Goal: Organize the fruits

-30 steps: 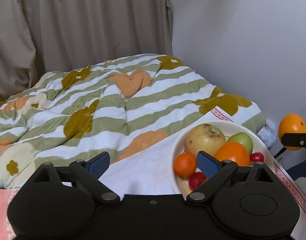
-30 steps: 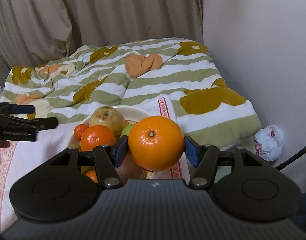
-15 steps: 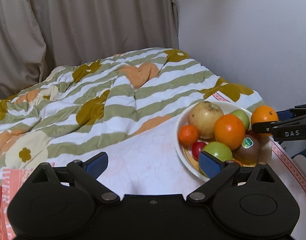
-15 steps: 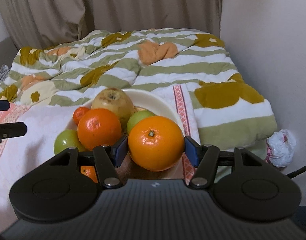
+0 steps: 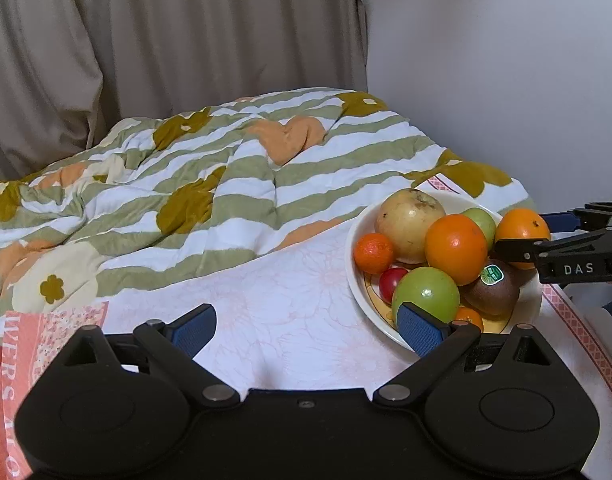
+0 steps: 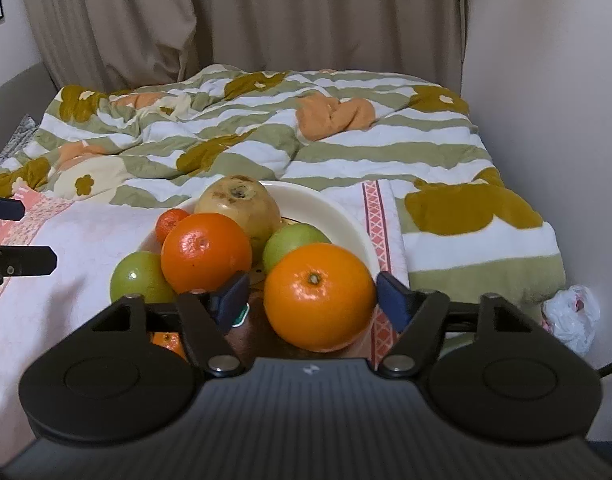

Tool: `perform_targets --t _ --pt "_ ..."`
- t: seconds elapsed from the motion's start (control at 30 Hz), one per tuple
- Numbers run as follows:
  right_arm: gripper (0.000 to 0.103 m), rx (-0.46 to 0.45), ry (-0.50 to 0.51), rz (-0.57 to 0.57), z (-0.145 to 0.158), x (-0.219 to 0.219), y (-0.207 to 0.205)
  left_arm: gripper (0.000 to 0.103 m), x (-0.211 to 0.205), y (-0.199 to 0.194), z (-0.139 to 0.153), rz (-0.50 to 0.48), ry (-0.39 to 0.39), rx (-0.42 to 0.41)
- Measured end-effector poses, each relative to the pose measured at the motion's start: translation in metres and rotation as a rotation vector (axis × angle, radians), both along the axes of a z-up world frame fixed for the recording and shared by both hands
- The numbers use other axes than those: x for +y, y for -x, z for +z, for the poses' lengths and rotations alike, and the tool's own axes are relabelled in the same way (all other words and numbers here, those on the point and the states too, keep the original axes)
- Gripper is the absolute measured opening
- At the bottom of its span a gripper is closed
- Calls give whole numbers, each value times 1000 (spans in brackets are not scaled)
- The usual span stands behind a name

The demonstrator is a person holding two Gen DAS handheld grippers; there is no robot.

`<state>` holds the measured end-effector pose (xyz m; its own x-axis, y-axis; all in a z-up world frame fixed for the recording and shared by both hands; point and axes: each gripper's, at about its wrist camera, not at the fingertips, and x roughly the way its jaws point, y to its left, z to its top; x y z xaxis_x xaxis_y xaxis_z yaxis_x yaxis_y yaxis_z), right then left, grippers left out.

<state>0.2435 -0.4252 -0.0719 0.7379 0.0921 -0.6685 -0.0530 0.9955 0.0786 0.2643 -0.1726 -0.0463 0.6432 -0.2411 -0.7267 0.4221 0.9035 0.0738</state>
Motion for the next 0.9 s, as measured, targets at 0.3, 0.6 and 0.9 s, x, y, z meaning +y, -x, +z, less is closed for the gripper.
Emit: perform_targets --t 0.3,0.6,0.9 --pt "102 -6 1 21 -1 0 1 99 3 6 4 51 3 -15" --pt "102 -14 -9 38 -3 -3 4 99 4 22 7 105 -7 -27" --pt "102 -90 -3 58 41 11 29 99 18 51 39 149 -5 -112"
